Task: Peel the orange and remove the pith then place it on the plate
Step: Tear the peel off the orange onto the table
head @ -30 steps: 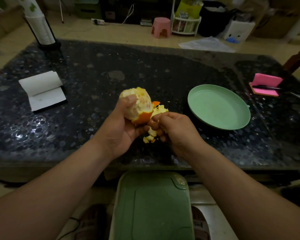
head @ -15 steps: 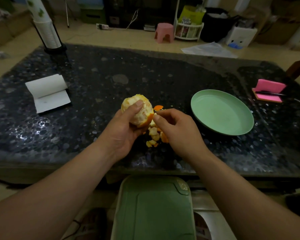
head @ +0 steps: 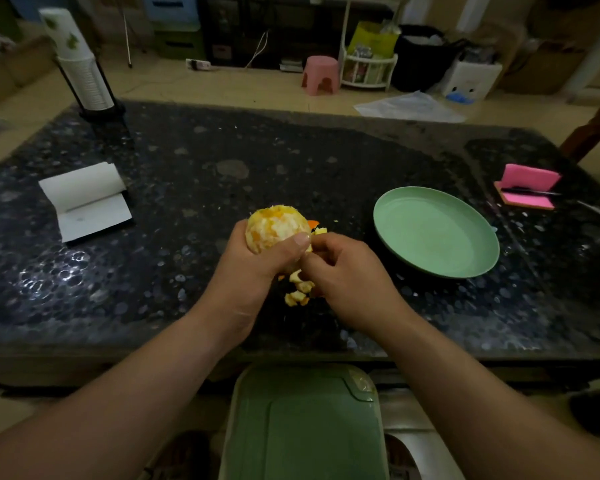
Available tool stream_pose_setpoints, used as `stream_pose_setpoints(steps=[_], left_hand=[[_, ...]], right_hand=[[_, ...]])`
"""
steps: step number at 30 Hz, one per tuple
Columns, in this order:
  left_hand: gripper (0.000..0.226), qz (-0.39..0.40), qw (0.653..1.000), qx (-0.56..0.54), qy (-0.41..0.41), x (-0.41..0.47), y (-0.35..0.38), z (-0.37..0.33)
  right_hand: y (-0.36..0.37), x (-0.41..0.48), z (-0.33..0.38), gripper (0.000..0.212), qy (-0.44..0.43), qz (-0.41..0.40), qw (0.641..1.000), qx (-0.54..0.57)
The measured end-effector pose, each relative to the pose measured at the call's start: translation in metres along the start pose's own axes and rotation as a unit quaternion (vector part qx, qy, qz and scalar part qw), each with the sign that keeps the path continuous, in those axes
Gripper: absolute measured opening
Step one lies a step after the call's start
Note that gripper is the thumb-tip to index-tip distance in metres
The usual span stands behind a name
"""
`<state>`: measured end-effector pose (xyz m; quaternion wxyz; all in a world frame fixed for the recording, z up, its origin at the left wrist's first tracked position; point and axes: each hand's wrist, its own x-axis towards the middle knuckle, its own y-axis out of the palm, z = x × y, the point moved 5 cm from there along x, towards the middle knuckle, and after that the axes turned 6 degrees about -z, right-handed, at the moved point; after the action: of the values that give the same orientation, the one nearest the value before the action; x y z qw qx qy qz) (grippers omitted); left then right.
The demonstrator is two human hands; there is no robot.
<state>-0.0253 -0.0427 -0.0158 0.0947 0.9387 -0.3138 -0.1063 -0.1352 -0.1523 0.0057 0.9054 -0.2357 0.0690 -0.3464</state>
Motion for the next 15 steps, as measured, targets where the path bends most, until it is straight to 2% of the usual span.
stream_pose_setpoints(steps=[2, 5, 9, 15], left_hand=[[0.068, -0.002, 1.0, 0.007, 0.014, -0.004, 0.003, 0.0], [0.064, -0.008, 1.0, 0.014, 0.024, -0.009, 0.004, 0.001], [0.053, -0.011, 0.999, 0.024, 0.022, -0.01, 0.004, 0.003], [0.055, -0.013, 1.0, -0.013, 0.0, -0.003, 0.0, 0.005]], right_hand=[[0.0, -0.002, 0.002, 0.013, -0.003, -0.019, 1.0, -0.01], [0.003, -0.005, 0.0, 0.022, 0.003, -0.052, 0.998, -0.02], [0.009, -0.006, -0.002, 0.023, 0.005, -0.066, 0.998, -0.015], [0.013, -0.007, -0.004, 0.017, 0.028, -0.04, 0.998, 0.028]])
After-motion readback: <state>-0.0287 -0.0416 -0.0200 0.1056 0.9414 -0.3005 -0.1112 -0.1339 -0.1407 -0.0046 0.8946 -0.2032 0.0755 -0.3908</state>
